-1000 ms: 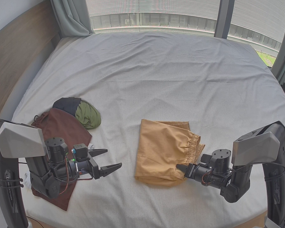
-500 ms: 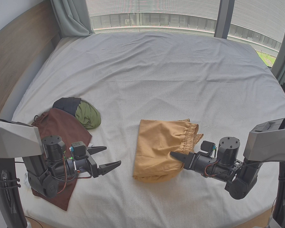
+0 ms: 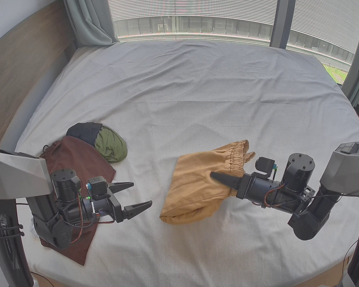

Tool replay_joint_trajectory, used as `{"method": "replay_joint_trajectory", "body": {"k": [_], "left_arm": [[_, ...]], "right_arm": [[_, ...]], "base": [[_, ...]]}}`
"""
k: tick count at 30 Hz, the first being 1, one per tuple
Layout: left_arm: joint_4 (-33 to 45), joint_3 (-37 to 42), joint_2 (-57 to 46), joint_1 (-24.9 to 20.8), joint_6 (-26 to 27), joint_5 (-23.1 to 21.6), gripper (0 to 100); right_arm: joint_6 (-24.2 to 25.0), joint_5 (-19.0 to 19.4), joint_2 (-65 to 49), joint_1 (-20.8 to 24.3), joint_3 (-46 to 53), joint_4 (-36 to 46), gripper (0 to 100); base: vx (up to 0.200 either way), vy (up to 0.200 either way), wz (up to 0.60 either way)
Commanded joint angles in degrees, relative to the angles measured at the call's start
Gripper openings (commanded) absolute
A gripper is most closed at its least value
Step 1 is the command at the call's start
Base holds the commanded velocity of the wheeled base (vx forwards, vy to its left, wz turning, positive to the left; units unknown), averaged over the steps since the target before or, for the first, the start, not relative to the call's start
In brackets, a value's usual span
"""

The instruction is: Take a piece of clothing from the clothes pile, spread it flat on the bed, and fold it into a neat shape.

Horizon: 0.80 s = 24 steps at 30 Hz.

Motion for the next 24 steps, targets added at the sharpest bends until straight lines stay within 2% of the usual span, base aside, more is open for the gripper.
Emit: {"method": "replay_joint_trajectory", "body": {"k": [1, 3, 6, 8, 18, 24], "left_arm": [[0.0, 0.0, -0.2, 0.1, 0.0, 0.0, 100], [0.0, -0.1, -0.2, 0.1, 0.0, 0.0, 100], [0.0, 0.0, -0.2, 0.1, 0.0, 0.0, 100], [0.0, 0.0, -0.3, 0.1, 0.0, 0.0, 100], [0.0, 0.0, -1.3, 0.1, -0.1, -0.1, 100], [0.0, 0.0, -1.2, 0.2, -0.1, -0.1, 100]], "right_arm": [[0.3, 0.9, -0.3, -0.6, -4.5, 0.0, 0], [0.6, 2.5, -0.1, -1.0, -5.7, 0.0, 0], [2.2, 7.6, -0.1, -2.3, -7.1, 0.0, 0], [3.8, 9.3, -0.1, -2.8, -8.2, 0.0, 0], [8.0, 13.7, 3.8, -5.1, -18.2, 0.0, 0], [10.6, 14.5, 8.7, -6.3, -26.6, 0.0, 0]], "base": [[0.0, 0.0, 0.0], [0.0, 0.0, 0.0], [0.0, 0.0, 0.0], [0.0, 0.0, 0.0], [0.0, 0.0, 0.0], [0.0, 0.0, 0.0]]}}
